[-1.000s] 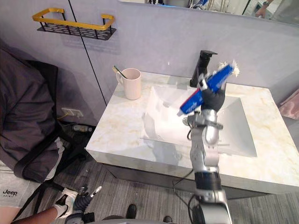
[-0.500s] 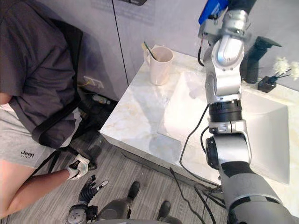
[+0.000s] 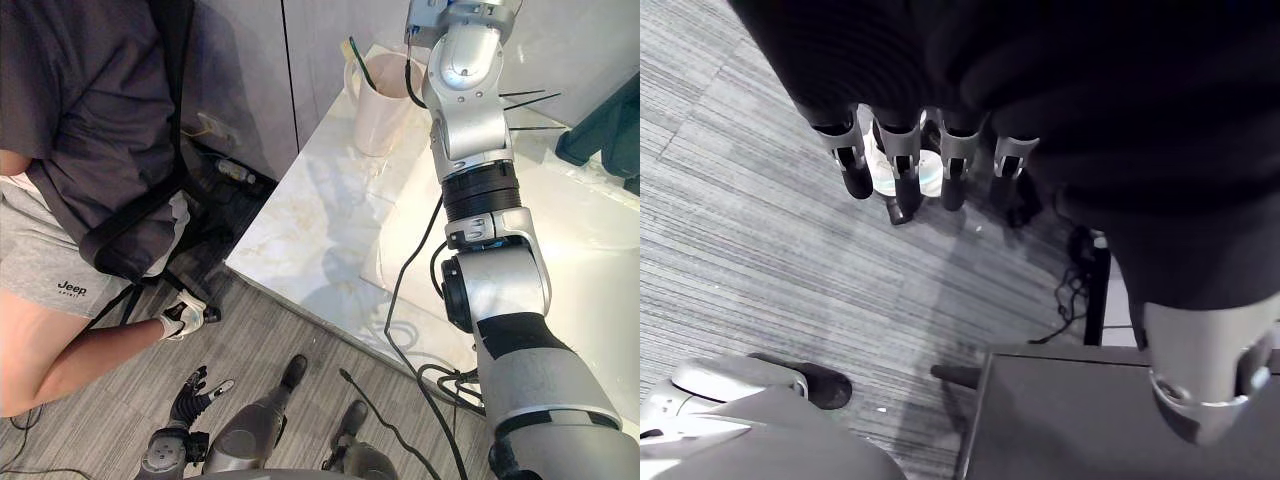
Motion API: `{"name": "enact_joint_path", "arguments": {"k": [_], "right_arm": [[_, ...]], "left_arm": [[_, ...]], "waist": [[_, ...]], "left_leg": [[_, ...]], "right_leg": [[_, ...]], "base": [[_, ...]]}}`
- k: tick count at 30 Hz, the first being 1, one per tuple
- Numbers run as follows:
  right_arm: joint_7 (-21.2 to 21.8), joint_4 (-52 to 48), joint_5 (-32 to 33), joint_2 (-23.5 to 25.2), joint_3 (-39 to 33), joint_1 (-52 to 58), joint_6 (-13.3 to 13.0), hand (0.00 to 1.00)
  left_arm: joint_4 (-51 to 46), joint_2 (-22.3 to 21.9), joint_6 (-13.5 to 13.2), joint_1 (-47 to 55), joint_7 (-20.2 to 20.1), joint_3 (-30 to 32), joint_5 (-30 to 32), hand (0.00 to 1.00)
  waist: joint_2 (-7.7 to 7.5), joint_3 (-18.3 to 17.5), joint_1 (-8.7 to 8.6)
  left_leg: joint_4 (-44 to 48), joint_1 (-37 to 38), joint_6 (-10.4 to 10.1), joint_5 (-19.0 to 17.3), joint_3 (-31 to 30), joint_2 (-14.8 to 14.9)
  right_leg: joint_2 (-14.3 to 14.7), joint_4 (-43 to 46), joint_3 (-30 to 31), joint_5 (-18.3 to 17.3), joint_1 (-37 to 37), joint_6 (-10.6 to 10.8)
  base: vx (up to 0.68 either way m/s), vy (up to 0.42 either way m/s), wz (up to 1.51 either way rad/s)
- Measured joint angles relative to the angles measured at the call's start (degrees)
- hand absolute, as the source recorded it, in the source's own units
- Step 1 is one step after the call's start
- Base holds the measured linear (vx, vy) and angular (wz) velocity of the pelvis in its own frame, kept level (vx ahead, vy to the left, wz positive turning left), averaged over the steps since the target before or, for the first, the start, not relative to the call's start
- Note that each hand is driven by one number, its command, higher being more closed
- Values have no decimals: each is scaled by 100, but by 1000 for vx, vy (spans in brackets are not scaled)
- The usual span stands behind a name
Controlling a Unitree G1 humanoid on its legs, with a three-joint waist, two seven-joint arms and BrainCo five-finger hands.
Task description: Organize washtable
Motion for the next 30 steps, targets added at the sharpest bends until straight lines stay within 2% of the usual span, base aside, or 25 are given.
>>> {"name": "enact_joint_path", "arguments": {"k": [5, 6, 9, 21, 30], "right_arm": [[6, 56, 92, 76, 25, -12, -1, 100], [10, 56, 100, 77, 31, -12, -1, 0], [16, 57, 198, 157, 43, -12, -1, 0], [19, 51, 201, 272, 50, 2, -7, 0], [125, -149, 201, 350, 39, 485, -15, 0]], "left_arm": [[-6, 0, -2, -9, 8, -29, -66, 0], [-1, 0, 0, -36, 23, -31, -117, 0], [-2, 1, 0, -57, 110, -93, -157, 0], [5, 29, 12, -71, 111, -146, -155, 0], [51, 28, 15, -90, 105, -150, -150, 0]], "waist": [[60, 135, 4], [74, 191, 4], [115, 251, 3], [116, 252, -4], [111, 249, -16]], "left_leg": [[20, -54, -4, 2, 15, 12], [24, -54, -4, 2, 18, 18], [25, -58, -8, 5, 27, 23], [75, -36, -11, 4, 27, 26], [43, 46, -68, 51, -41, 40]], "right_leg": [[13, 2, 14, 26, -54, -39], [21, 2, 18, 32, -55, -47], [25, 0, 25, 34, -61, -50], [25, 56, 21, 28, -38, -60], [41, 101, -7, 21, 34, -71]], "base": [[-16, 13, -3], [0, 0, 0], [-10, 7, -1], [-12, 9, 0], [-10, 7, 4]]}}
